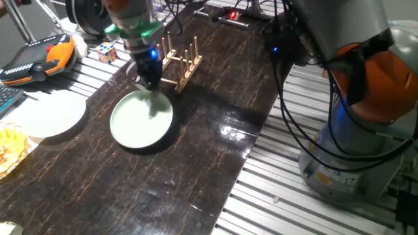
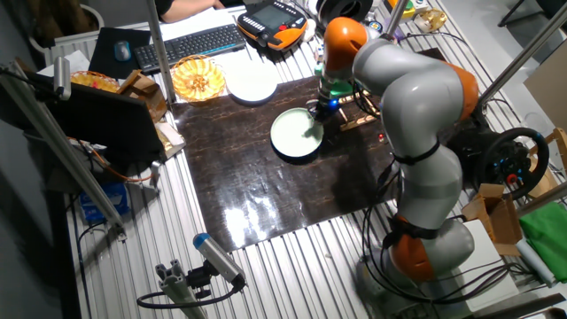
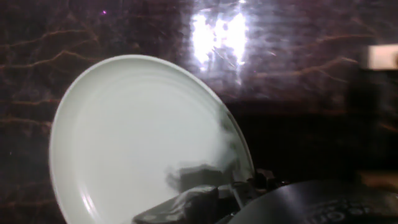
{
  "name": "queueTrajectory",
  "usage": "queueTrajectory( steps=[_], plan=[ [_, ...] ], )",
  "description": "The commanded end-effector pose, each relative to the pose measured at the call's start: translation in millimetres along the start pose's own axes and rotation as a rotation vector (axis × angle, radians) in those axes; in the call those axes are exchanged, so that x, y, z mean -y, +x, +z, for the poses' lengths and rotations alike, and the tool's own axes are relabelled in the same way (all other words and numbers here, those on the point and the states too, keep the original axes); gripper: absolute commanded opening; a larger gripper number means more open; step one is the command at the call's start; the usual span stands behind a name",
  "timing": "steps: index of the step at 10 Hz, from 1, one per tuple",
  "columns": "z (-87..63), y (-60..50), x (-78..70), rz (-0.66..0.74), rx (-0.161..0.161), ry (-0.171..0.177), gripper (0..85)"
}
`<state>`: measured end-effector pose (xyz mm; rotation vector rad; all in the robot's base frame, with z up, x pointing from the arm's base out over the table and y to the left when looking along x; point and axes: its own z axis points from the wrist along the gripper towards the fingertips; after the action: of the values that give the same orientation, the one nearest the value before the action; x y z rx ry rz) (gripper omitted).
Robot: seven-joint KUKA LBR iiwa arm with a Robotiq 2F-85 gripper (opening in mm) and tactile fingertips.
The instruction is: Put the dish on the dish rack
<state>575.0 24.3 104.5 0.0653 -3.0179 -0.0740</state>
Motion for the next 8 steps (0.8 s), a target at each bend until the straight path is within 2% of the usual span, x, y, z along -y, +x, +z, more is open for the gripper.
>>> queueTrajectory(
  steps=[1,2,3,4,5,6,8],
  plan=[
    [-47.1,10.2,2.9,0.008,0.003,0.028,2.0],
    [-59.7,16.8,10.0,0.015,0.018,0.07,2.0],
    [-69.1,21.2,19.0,-0.001,0.037,0.137,2.0],
    [-76.5,24.8,26.7,-0.013,0.046,0.181,2.0],
    [-79.7,28.2,30.3,-0.006,0.057,0.222,2.0],
    [-80.4,31.1,33.9,-0.017,0.065,0.3,2.0],
    [-79.0,30.9,35.2,-0.037,0.058,0.388,2.0]
  ],
)
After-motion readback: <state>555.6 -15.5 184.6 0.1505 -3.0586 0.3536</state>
